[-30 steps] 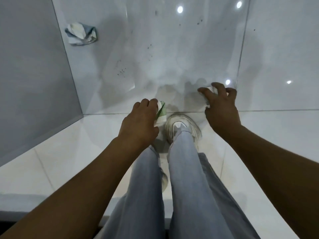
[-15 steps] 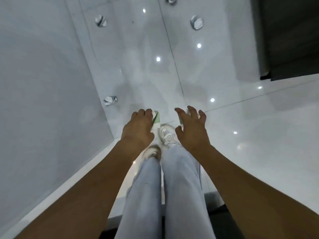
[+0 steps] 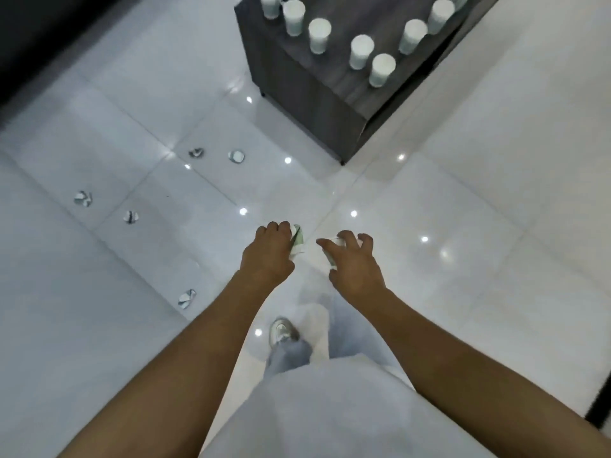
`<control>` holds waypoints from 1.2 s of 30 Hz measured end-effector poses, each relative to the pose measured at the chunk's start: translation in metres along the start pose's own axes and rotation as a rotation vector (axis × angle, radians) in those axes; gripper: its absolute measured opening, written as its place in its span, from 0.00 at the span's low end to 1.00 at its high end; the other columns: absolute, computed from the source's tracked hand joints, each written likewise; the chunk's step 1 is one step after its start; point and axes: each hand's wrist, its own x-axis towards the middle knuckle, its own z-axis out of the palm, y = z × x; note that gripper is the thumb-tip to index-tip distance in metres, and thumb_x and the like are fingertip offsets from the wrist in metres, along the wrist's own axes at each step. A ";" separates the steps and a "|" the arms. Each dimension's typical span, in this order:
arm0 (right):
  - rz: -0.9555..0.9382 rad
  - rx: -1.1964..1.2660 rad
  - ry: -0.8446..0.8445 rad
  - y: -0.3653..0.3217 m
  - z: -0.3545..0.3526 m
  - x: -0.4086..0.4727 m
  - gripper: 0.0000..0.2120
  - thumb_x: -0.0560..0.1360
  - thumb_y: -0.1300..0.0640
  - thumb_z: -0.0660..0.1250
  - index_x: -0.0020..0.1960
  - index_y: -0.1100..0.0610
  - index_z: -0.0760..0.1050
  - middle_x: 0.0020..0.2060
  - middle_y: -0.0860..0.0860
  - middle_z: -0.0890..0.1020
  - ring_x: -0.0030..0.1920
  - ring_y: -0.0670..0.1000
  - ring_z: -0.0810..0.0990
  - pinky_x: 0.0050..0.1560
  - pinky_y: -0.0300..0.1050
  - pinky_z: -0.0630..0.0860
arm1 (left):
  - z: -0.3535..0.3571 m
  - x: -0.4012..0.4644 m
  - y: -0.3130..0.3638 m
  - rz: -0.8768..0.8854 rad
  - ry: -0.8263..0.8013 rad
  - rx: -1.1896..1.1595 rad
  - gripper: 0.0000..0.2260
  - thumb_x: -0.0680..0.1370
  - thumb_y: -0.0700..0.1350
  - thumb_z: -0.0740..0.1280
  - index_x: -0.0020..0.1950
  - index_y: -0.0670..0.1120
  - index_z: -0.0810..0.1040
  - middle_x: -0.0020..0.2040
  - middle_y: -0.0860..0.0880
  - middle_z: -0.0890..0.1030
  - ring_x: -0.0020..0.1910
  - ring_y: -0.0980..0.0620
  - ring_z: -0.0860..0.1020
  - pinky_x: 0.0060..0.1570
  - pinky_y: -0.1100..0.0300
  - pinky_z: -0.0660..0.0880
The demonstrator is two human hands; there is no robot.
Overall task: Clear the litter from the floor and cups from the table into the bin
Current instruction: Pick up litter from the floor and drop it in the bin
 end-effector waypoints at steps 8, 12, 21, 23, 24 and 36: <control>0.158 0.093 0.101 0.154 -0.083 -0.021 0.32 0.74 0.57 0.66 0.74 0.46 0.58 0.69 0.48 0.65 0.69 0.59 0.57 0.55 0.51 0.76 | -0.011 0.062 0.193 0.217 -0.032 0.155 0.24 0.72 0.41 0.68 0.67 0.46 0.66 0.59 0.47 0.71 0.58 0.47 0.69 0.41 0.56 0.68; 0.252 0.131 0.173 0.273 -0.151 -0.017 0.31 0.74 0.56 0.67 0.74 0.48 0.59 0.68 0.48 0.66 0.70 0.59 0.57 0.55 0.49 0.75 | -0.010 0.107 0.332 0.320 -0.052 0.223 0.24 0.72 0.41 0.68 0.66 0.46 0.65 0.60 0.47 0.70 0.60 0.47 0.68 0.44 0.56 0.69; 0.466 0.263 0.286 0.463 -0.249 -0.008 0.30 0.73 0.54 0.69 0.72 0.46 0.61 0.67 0.46 0.67 0.69 0.59 0.58 0.54 0.48 0.76 | 0.000 0.186 0.541 0.514 -0.150 0.367 0.25 0.73 0.41 0.69 0.67 0.45 0.65 0.60 0.47 0.70 0.61 0.47 0.68 0.49 0.54 0.73; 0.506 0.295 0.303 0.495 -0.265 0.001 0.31 0.73 0.53 0.69 0.73 0.46 0.61 0.67 0.46 0.67 0.68 0.58 0.59 0.54 0.48 0.76 | 0.000 0.208 0.580 0.549 -0.187 0.373 0.25 0.73 0.41 0.69 0.67 0.44 0.66 0.61 0.46 0.70 0.61 0.46 0.68 0.54 0.51 0.74; 0.525 0.305 0.322 0.515 -0.275 0.009 0.31 0.73 0.53 0.69 0.73 0.46 0.61 0.67 0.46 0.67 0.68 0.58 0.60 0.54 0.49 0.76 | 0.001 0.224 0.604 0.569 -0.203 0.375 0.25 0.72 0.41 0.70 0.68 0.44 0.66 0.61 0.45 0.70 0.61 0.46 0.68 0.55 0.50 0.74; 0.702 0.451 0.480 0.749 -0.467 0.116 0.32 0.72 0.53 0.71 0.73 0.46 0.62 0.67 0.48 0.68 0.67 0.57 0.60 0.52 0.47 0.74 | -0.044 0.408 0.896 0.749 -0.218 0.431 0.27 0.72 0.42 0.70 0.69 0.44 0.65 0.61 0.46 0.71 0.61 0.46 0.69 0.52 0.53 0.74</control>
